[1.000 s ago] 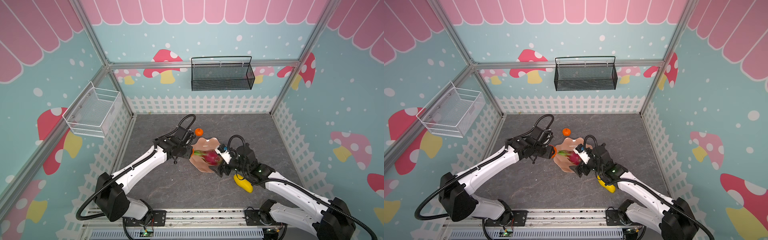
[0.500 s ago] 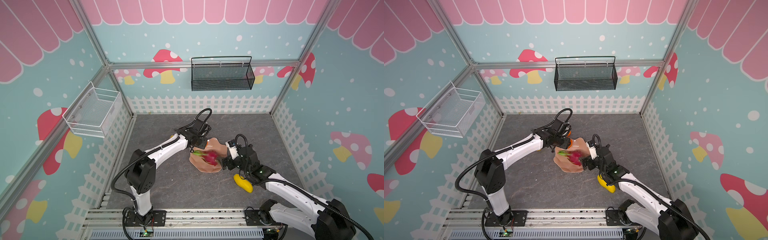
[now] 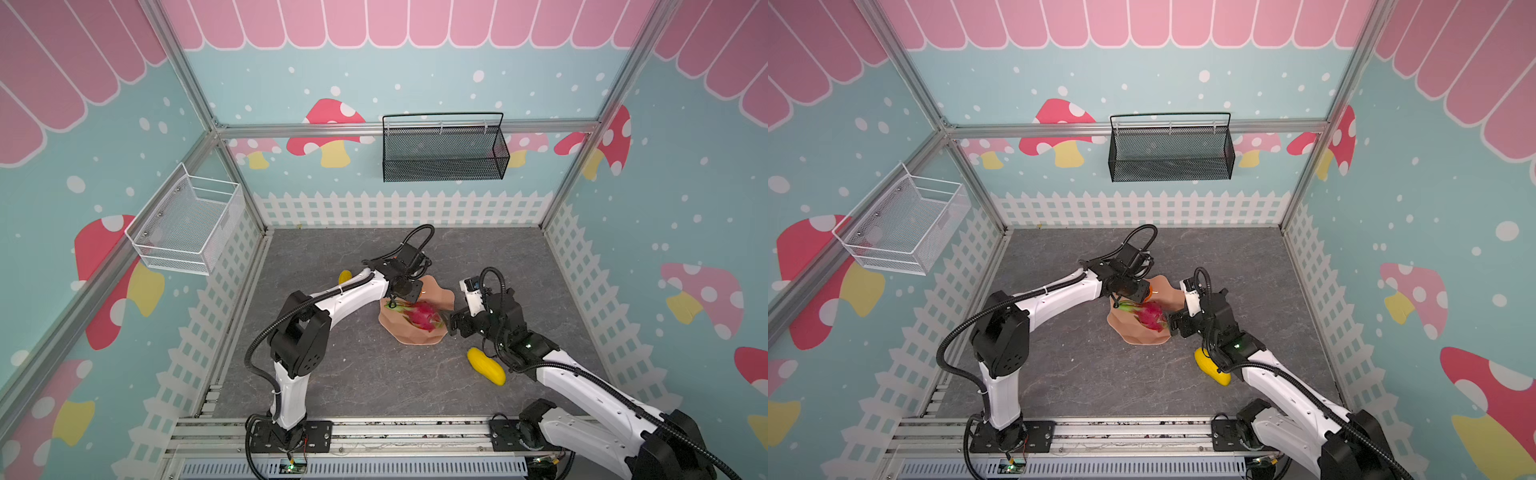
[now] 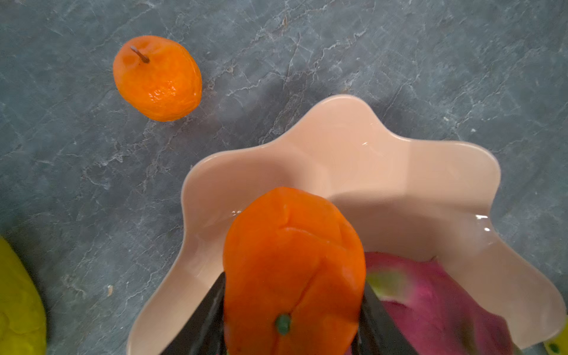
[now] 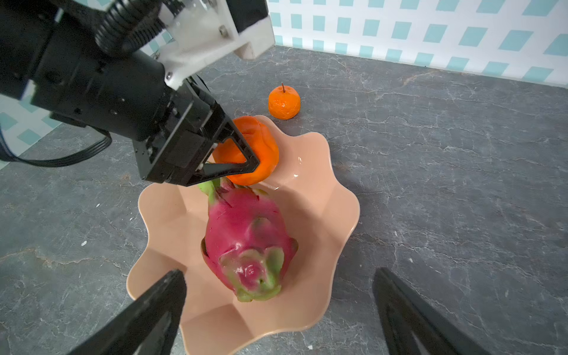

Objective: Place and organize the fake fruits in the fruit bowl
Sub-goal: 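Grasp the tangerine nearest the robot with the left gripper and lower it into the bowl, then grasp the yellow fruit farther from the robot with the left gripper and lift it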

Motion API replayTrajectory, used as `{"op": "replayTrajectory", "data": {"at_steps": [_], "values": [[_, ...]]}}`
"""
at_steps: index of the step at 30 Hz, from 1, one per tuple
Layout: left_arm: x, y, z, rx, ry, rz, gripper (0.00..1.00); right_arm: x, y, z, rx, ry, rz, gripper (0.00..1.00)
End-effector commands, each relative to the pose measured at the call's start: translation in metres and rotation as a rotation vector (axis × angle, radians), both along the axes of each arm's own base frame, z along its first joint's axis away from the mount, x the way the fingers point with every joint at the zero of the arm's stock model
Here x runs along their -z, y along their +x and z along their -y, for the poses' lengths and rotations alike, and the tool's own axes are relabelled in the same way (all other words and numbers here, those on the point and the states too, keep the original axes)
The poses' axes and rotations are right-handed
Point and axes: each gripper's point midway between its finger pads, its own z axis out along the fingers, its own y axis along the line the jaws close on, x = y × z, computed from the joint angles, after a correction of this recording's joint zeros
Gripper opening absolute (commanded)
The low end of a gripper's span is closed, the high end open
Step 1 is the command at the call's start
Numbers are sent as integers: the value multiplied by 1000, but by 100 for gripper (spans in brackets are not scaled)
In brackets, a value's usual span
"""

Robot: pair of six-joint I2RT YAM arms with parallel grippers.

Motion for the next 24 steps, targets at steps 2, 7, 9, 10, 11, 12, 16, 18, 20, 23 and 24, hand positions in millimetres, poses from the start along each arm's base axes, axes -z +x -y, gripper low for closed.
{"op": "replayTrajectory", "data": {"at_steps": [2, 7, 9, 10, 11, 12, 16, 18, 20, 23, 24], "values": [[-5, 3, 9, 15, -13, 17, 50, 8, -4, 4, 9, 2, -26, 98], [0, 2, 6, 5, 2, 7, 58, 9, -4, 6, 14, 0, -25, 98], [2, 2, 5, 5, 9, 4, 62, 9, -4, 5, 12, -2, -27, 98], [3, 2, 5, 5, 12, 3, 63, 9, -4, 6, 13, -5, -27, 98], [3, 2, 4, 4, 14, 1, 64, 9, -4, 5, 12, -4, -27, 98], [4, 2, 4, 5, 17, 1, 64, 10, -4, 5, 12, -5, -29, 98], [6, 2, 3, 5, 27, -1, 67, 11, -4, 5, 12, -7, -31, 98], [8, 2, 2, 6, 32, -3, 68, 12, -4, 6, 12, -8, -33, 98], [6, 2, 2, 6, 31, 0, 69, 12, -5, 6, 12, -8, -34, 98], [3, 2, 3, 11, 24, 3, 72, 11, -5, 7, 15, -6, -30, 98], [1, 1, 4, 15, 19, 4, 74, 11, -5, 6, 12, -7, -32, 98]]}}
